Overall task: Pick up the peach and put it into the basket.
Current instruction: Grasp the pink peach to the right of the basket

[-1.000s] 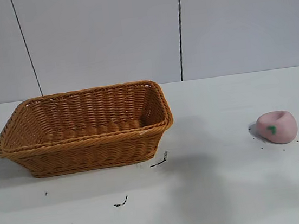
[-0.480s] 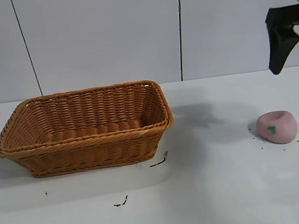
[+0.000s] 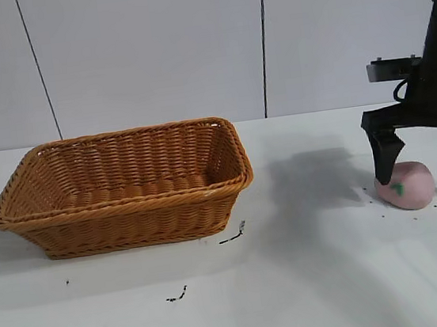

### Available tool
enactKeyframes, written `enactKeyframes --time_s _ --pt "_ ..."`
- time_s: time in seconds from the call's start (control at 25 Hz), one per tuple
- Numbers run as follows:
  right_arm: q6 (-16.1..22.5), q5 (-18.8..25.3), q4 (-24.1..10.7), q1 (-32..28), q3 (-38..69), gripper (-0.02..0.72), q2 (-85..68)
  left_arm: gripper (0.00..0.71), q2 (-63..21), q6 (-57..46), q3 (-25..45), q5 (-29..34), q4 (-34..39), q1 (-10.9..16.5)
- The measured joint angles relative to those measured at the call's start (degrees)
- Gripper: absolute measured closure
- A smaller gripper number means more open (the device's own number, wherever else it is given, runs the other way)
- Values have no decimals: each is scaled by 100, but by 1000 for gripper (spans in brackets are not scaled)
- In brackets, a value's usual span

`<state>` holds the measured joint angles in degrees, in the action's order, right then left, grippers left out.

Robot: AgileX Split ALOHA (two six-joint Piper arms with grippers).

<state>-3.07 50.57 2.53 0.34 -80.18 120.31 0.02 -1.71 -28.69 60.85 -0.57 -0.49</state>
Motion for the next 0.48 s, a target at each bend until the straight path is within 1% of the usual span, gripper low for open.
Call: enactKeyframes --time_s 0.32,0.4,0.44,0.48 --pt "0 -264 0 0 -5 12 160 17 0 0 0 0 0 0" --pt "0 -277 0 0 -5 70 160 17 0 0 0 0 0 0" --pt "0 -277 0 0 -5 133 160 17 0 0 0 0 0 0" --pt "0 -270 0 0 -5 217 160 17 0 0 0 0 0 0"
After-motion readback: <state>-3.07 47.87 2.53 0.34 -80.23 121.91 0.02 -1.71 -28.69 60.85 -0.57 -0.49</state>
